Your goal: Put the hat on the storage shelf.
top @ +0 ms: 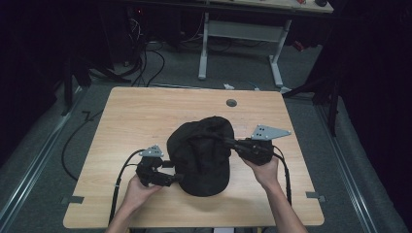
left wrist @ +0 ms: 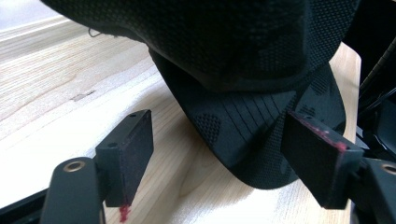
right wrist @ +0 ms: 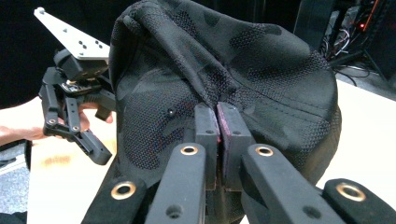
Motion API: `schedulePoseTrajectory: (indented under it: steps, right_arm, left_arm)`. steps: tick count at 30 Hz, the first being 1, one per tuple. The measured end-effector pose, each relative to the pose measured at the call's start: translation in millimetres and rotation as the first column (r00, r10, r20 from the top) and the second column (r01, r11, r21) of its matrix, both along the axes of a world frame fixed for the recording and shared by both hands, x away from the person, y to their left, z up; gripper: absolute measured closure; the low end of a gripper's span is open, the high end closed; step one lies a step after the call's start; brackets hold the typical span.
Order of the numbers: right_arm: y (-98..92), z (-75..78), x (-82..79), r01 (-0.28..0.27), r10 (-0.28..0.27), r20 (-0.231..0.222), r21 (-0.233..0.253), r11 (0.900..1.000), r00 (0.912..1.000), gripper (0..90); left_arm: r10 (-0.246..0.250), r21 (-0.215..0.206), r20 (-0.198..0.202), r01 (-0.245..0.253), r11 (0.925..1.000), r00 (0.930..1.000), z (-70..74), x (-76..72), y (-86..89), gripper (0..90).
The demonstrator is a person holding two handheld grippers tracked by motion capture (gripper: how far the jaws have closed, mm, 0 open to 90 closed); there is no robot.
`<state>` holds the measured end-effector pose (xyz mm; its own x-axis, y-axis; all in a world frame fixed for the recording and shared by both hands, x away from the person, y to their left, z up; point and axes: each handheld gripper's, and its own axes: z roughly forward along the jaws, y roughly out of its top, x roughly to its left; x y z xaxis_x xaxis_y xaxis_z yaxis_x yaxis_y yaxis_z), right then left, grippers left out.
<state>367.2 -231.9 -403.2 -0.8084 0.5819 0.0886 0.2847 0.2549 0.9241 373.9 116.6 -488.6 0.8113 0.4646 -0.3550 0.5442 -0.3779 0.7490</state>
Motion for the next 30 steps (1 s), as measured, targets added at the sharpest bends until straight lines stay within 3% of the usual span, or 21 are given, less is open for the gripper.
schedulePoseTrajectory:
  steps: [10, 22, 30]
  right_arm:
    - [1.8, 0.1, 0.0, -0.023, 0.023, 0.008, 0.021, 1.0, 0.9997, 88.2]
    - [5.9, -1.3, -0.9, -0.007, 0.008, 0.049, -0.034, 0.999, 0.9988, 88.1]
    - [5.3, -0.8, -1.0, 0.009, -0.007, 0.068, -0.042, 0.999, 0.9976, 88.0]
  left_arm:
    - [-0.037, -0.044, -0.027, 0.036, 0.9984, 0.999, 1.0, 3.7, -1.2, 33.6]
    - [-0.075, -0.03, -0.027, 0.074, 0.9968, 0.9968, 3.9, 1.2, -2.3, 50.9]
    - [-0.096, -0.071, -0.021, 0.095, 0.9929, 0.9951, 9.8, -2.4, 2.6, 60.8]
